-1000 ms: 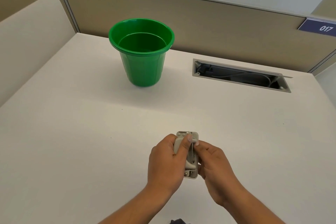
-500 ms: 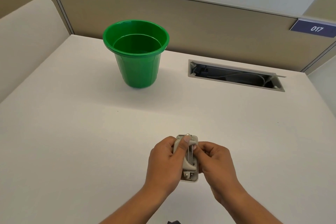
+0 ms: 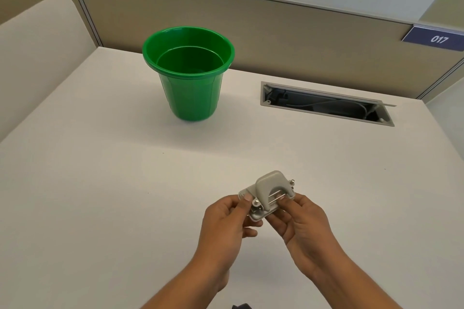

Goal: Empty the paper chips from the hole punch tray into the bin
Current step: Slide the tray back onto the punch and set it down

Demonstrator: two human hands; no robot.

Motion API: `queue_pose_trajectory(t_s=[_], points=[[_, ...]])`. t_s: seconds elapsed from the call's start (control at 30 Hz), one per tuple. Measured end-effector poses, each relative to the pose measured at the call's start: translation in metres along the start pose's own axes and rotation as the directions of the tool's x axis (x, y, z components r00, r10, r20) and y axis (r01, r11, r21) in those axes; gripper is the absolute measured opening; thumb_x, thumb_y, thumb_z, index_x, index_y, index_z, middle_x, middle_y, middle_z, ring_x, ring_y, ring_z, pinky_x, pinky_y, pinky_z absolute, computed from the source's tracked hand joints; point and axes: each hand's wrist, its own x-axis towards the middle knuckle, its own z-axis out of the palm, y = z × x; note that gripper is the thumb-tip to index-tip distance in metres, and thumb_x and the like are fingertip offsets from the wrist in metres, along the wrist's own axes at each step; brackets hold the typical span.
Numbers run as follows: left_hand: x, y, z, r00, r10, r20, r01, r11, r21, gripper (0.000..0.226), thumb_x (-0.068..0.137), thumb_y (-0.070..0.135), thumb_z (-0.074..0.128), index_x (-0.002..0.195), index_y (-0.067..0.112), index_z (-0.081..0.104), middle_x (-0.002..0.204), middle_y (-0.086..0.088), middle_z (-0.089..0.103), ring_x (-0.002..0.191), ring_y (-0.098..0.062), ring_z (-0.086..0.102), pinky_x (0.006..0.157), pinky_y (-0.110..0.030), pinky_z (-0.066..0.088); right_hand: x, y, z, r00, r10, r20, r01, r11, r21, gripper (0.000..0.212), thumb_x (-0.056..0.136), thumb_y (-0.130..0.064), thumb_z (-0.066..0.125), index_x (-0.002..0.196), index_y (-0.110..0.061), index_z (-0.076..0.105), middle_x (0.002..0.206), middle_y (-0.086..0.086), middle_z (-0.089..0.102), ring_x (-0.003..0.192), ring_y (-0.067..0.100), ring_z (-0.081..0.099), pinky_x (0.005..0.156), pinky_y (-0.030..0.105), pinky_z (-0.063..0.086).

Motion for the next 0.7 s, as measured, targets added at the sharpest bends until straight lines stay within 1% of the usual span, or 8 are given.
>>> queue_pose_trajectory(t_s=[0.1, 0.2, 0.3, 0.4, 0.47, 0.53, 0.6, 0.7], points=[[0.001, -0.001, -0.003, 0.999, -0.009, -0.049, 0.008, 1.0, -0.006, 0.027, 0.096, 0.031, 0.058, 0.087, 0.015, 0.077, 0.076, -0.006, 0.078, 0.065, -0.014, 0.071, 0.059, -0.022, 0.055, -0.001, 0.002, -0.003, 1.0, -0.008, -0.015, 0.007, 0.995, -0.1, 0.017, 0.089, -0.005, 0.065, 0.106, -0.001, 0.061, 0.089, 0.015, 0.079, 0.079, 0.025, 0.076, 0.063, 0.027, 0.061], [0.003, 0.0, -0.007, 0.998, -0.021, -0.054, 0.021, 1.0, 0.009, 0.026, 0.096, 0.029, 0.059, 0.087, 0.013, 0.077, 0.073, -0.005, 0.077, 0.063, -0.013, 0.07, 0.059, -0.022, 0.055, -0.004, 0.003, -0.006, 0.999, -0.046, -0.028, 0.04, 0.981, -0.191, 0.015, 0.089, -0.005, 0.067, 0.102, -0.002, 0.061, 0.083, 0.012, 0.078, 0.073, 0.021, 0.075, 0.062, 0.026, 0.06], [0.003, -0.001, -0.009, 0.999, -0.017, -0.047, 0.019, 0.999, 0.039, 0.026, 0.096, 0.029, 0.058, 0.085, 0.017, 0.079, 0.072, -0.003, 0.078, 0.062, -0.012, 0.07, 0.057, -0.02, 0.054, -0.006, 0.003, -0.008, 0.998, -0.043, -0.035, 0.036, 0.981, -0.192, 0.008, 0.089, 0.001, 0.064, 0.094, -0.003, 0.058, 0.073, 0.01, 0.077, 0.064, 0.018, 0.074, 0.058, 0.024, 0.059], [0.004, -0.003, -0.009, 0.998, -0.023, -0.051, 0.025, 0.999, 0.046, 0.028, 0.097, 0.028, 0.056, 0.086, 0.019, 0.079, 0.07, 0.0, 0.077, 0.058, -0.009, 0.066, 0.053, -0.02, 0.052, -0.008, 0.004, -0.008, 0.999, -0.03, -0.032, 0.025, 0.987, -0.159, 0.011, 0.088, 0.005, 0.063, 0.088, -0.003, 0.057, 0.069, 0.011, 0.075, 0.063, 0.02, 0.074, 0.056, 0.023, 0.059], [0.005, -0.003, -0.01, 0.999, -0.033, -0.027, 0.034, 0.999, 0.039, 0.027, 0.098, 0.027, 0.054, 0.089, 0.021, 0.079, 0.072, 0.0, 0.076, 0.059, -0.009, 0.064, 0.055, -0.02, 0.051, -0.008, 0.005, -0.01, 0.999, -0.034, -0.022, 0.029, 0.984, -0.177, 0.01, 0.086, 0.004, 0.066, 0.086, -0.004, 0.059, 0.072, 0.013, 0.075, 0.07, 0.024, 0.075, 0.058, 0.024, 0.059], [0.006, -0.001, -0.014, 0.998, -0.032, 0.045, 0.031, 0.999, 0.029, 0.027, 0.099, 0.028, 0.053, 0.093, 0.023, 0.079, 0.076, 0.0, 0.076, 0.062, -0.009, 0.063, 0.058, -0.022, 0.051, -0.009, 0.003, -0.014, 0.999, -0.028, 0.031, 0.034, 0.977, -0.213, 0.009, 0.085, 0.001, 0.068, 0.091, -0.002, 0.063, 0.083, 0.019, 0.076, 0.083, 0.028, 0.074, 0.064, 0.027, 0.06], [0.007, 0.002, -0.02, 0.991, -0.027, 0.131, 0.023, 0.999, 0.029, 0.027, 0.099, 0.029, 0.053, 0.097, 0.023, 0.079, 0.076, 0.001, 0.074, 0.064, -0.01, 0.061, 0.061, -0.023, 0.051, -0.011, -0.004, -0.018, 0.991, -0.014, 0.13, 0.05, 0.961, -0.273, 0.019, 0.083, 0.002, 0.071, 0.101, -0.005, 0.069, 0.1, 0.019, 0.076, 0.095, 0.027, 0.073, 0.072, 0.031, 0.06], [0.008, 0.006, -0.026, 0.979, -0.014, 0.203, 0.006, 0.999, 0.036, 0.026, 0.098, 0.028, 0.053, 0.102, 0.019, 0.077, 0.079, -0.001, 0.071, 0.065, -0.012, 0.06, 0.063, -0.024, 0.051, -0.011, -0.02, -0.027, 0.964, 0.028, 0.263, 0.054, 0.952, -0.3, 0.034, 0.077, -0.002, 0.067, 0.11, -0.01, 0.073, 0.108, 0.014, 0.075, 0.101, 0.022, 0.07, 0.079, 0.035, 0.059]])
